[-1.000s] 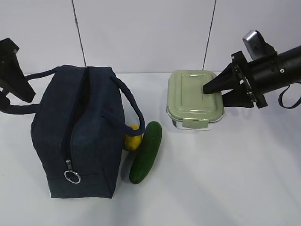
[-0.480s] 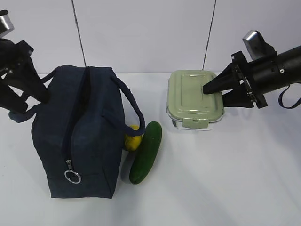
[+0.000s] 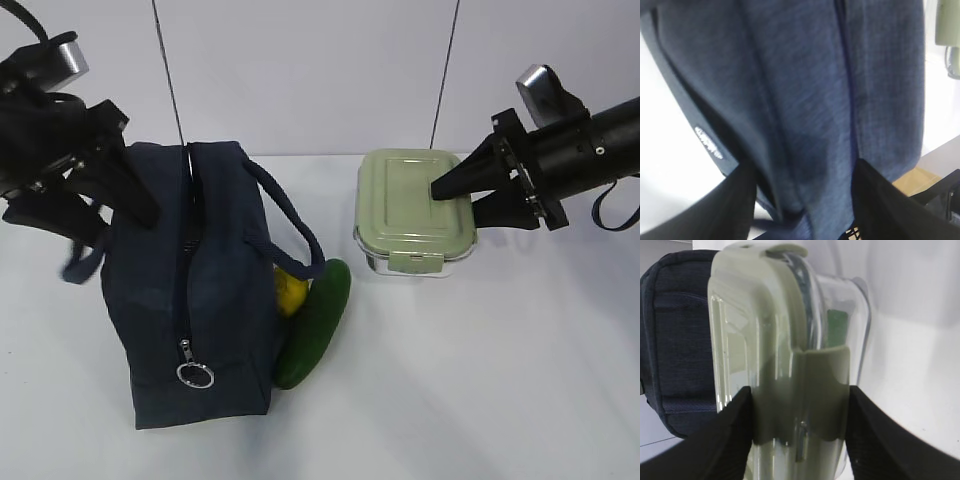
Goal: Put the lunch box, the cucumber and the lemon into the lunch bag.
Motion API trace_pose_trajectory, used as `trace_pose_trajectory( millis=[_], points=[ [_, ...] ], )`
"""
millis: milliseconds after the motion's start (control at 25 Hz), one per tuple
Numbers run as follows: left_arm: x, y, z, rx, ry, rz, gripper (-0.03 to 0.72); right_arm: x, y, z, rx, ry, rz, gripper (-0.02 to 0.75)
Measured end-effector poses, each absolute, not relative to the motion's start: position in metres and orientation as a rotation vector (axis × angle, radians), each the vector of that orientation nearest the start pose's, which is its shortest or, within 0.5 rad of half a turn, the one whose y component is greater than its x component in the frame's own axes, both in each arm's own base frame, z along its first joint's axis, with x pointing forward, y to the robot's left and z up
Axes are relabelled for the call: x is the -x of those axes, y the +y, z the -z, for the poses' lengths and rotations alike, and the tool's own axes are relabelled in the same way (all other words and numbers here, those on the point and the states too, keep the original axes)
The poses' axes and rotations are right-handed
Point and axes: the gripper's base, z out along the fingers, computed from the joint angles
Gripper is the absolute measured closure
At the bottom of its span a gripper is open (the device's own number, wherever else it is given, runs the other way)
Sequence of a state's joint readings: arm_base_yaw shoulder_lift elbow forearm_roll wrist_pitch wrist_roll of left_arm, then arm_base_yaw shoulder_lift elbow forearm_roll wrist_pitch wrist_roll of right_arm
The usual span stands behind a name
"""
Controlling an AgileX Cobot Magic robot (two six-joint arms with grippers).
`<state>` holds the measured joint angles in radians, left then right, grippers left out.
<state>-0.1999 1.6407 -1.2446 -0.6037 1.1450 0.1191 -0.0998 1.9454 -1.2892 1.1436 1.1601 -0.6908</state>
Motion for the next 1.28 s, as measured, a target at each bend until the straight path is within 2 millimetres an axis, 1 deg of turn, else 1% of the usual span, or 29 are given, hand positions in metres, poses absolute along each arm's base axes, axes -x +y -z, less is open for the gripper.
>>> trace_pose_trajectory(
  millis=[40,120,240,360,440,480,600,1280],
  points=[
    [-0.3033,-0.1098,-0.2705,-0.139,2.924,0.860,0.256,-0.3800,0.0383,-0.2064,0.002,2.556,-1.361,0.353],
    [-0.3037,-0.1099,-0.2706,-0.136,2.919,0.861,0.295,-0.3800,0.0383,-0.2064,0.002,2.556,-1.361,0.352],
    [-0.3050,-0.1099,-0.2703,-0.129,2.909,0.857,0.433,-0.3800,0.0383,-0.2064,0.002,2.556,-1.361,0.352],
    [-0.3054,-0.1099,-0.2700,-0.128,2.908,0.856,0.595,-0.3800,0.0383,-0.2064,0.002,2.556,-1.361,0.353],
    [-0.3054,-0.1095,-0.2697,-0.131,2.910,0.847,0.659,-0.3800,0.0383,-0.2064,0.002,2.556,-1.361,0.353],
    [-0.3055,-0.1095,-0.2697,-0.131,2.909,0.846,0.672,-0.3800,0.0383,-0.2064,0.002,2.556,-1.361,0.353],
    [-0.3056,-0.1092,-0.2696,-0.145,2.907,0.840,0.680,-0.3800,0.0383,-0.2064,0.002,2.556,-1.361,0.353],
    [-0.3051,-0.1090,-0.2710,-0.218,2.884,0.831,0.684,-0.3835,0.0404,-0.2115,-0.065,2.492,-1.427,0.353]
  ],
)
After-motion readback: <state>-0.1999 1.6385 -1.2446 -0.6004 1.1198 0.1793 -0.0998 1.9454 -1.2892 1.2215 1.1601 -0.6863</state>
